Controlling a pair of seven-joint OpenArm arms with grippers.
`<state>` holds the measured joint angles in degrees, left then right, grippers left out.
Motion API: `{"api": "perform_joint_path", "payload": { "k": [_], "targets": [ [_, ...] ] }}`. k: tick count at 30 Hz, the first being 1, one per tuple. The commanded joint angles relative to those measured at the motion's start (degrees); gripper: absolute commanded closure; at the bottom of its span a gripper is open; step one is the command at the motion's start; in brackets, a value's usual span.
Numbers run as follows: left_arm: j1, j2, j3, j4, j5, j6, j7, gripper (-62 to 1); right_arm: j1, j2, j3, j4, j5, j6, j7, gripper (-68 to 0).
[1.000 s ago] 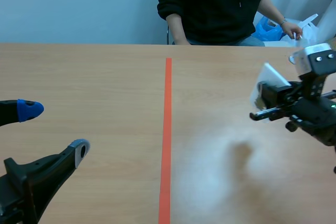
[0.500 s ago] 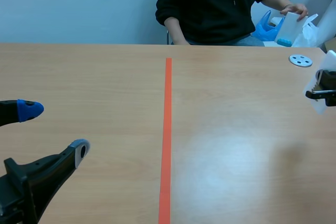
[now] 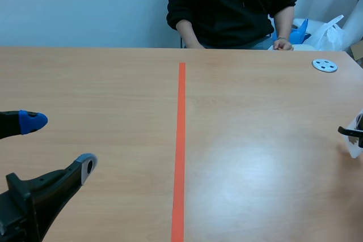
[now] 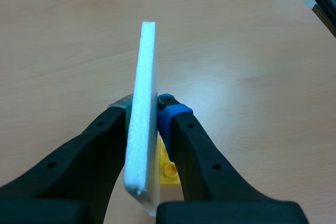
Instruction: Sort the leaf by its shape. The table is split by an orange tape line. A compound leaf with several leaflets goes to the left side, a simple leaf with one blade goes to the right side. Return to the home posture when a red brick is placed on the table.
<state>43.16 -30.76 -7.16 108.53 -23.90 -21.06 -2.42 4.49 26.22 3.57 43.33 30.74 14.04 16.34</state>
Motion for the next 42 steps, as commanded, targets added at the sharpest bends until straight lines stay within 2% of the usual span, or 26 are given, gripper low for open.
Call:
{"api": "perform_joint_path", "payload": {
  "k": [1,7,13,20,26,28,32,38,42],
  "targets": [
    [-0.02,0.42,0.07,1.03,-0.52,-0.07,-0.98,-62.3,1.66,1.16,-0.66,1.11,-0.55,-0.81,1.49,-2.0],
    [-0.02,0.42,0.07,1.03,-0.52,-0.07,-0.96,-62.3,1.90,1.09,-3.15,-0.02,-3.19,-1.03,2.10,-3.2],
    [-0.02,0.42,0.07,1.03,-0.52,-0.07,-0.96,-62.3,1.86,1.07,-5.18,-0.02,-3.74,-1.20,2.08,-11.2],
    [-0.02,0.42,0.07,1.03,-0.52,-0.07,-0.94,-62.3,1.86,1.11,-5.16,-0.02,-3.72,-0.52,3.26,-38.2],
    [-0.02,0.42,0.07,1.03,-0.52,-0.07,-0.94,-62.3,1.75,1.70,-5.14,0.46,-3.41,0.76,7.37,-67.4],
    [-0.02,0.42,0.07,1.03,-0.52,-0.07,-0.94,-62.3,1.18,2.54,-5.09,1.49,-3.26,0.98,7.34,-67.9],
    [-0.02,0.42,0.07,1.03,-0.52,-0.07,-0.76,-62.3,-1.77,4.92,-4.35,6.32,-3.08,3.52,6.12,-67.9],
    [-0.02,0.42,0.07,1.03,-0.52,-0.07,-0.76,-62.3,-9.92,7.54,-0.28,18.45,-3.06,3.56,1.49,-67.9],
    [-0.02,0.42,0.07,1.03,-0.52,-0.07,-0.76,-62.3,-16.00,7.87,2.67,27.26,-3.08,3.56,-2.45,-67.9]
  ]
}}
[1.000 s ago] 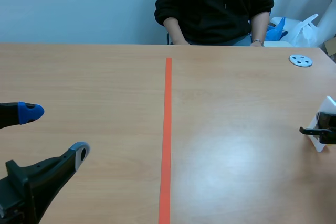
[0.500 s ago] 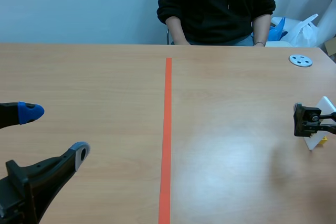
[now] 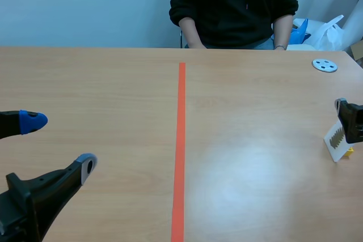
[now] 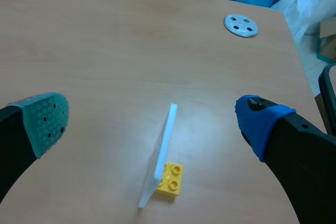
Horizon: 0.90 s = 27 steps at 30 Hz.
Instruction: Sort the leaf by its shape. The table is split by an orange tape line. A compound leaf with several leaflets goes to the left side, a simple leaf with one blade goes to the right side. Return to the home posture when a red brick is placed on the table.
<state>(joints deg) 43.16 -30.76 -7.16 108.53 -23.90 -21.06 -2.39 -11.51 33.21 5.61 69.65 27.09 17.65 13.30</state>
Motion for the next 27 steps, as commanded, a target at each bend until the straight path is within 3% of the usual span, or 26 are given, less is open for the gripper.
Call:
{"api": "perform_joint_path", "payload": {
  "k": [1,9,15,22,27],
  "targets": [
    [-0.02,0.42,0.07,1.03,-0.52,-0.07,-0.79,-62.3,-1.60,0.87,1.14,3.34,0.57,-0.04,-0.35,-67.9],
    [-0.02,0.42,0.07,1.03,-0.52,-0.07,-0.79,-62.3,-13.51,-0.46,2.21,23.39,0.55,-0.07,-3.85,-67.9],
    [-0.02,0.42,0.07,1.03,-0.52,-0.07,-0.79,-62.3,-21.05,-4.35,2.21,36.00,0.55,-0.07,-8.83,-67.9],
    [-0.02,0.42,0.07,1.03,-0.52,-0.04,-0.79,-62.3,-29.83,-7.19,2.21,44.81,0.55,-0.02,-11.65,-67.9],
    [-0.02,0.42,0.07,1.03,-0.52,-0.07,-0.76,-62.3,-34.77,-7.21,2.21,48.35,0.57,0.17,-11.72,-67.9]
  ]
}}
